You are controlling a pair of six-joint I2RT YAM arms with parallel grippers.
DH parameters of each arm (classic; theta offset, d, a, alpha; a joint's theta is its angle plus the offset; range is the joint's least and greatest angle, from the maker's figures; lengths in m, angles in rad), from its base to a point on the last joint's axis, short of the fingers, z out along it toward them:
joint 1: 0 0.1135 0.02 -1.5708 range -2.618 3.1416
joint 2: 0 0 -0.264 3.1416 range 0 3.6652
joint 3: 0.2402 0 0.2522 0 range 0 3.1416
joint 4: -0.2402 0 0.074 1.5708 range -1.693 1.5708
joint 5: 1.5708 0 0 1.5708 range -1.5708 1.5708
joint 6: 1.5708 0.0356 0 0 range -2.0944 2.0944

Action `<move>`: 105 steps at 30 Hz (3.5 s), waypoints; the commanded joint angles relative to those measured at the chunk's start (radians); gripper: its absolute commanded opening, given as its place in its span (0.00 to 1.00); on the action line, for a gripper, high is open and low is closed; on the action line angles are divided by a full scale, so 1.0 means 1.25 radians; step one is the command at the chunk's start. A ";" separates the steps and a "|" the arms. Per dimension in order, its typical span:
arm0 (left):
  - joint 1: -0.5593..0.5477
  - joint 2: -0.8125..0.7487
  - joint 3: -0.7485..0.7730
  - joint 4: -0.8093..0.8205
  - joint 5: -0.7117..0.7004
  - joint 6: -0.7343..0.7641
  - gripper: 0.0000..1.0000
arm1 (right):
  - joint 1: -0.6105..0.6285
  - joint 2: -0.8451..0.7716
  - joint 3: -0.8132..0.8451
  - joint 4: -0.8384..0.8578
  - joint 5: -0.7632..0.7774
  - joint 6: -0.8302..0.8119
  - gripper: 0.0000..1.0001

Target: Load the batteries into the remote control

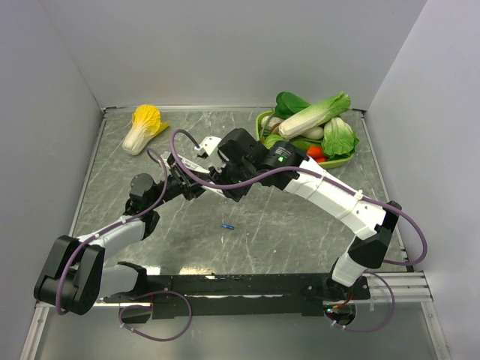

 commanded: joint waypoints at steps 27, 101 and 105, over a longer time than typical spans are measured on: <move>0.004 -0.038 0.007 -0.012 0.025 0.017 0.01 | -0.005 -0.084 -0.031 0.052 -0.052 -0.050 0.57; 0.005 -0.014 0.099 -0.076 0.137 0.068 0.01 | -0.067 -0.288 -0.482 0.375 -0.354 -0.779 0.59; 0.005 -0.006 0.107 -0.077 0.154 0.074 0.01 | -0.064 -0.282 -0.475 0.378 -0.350 -0.782 0.56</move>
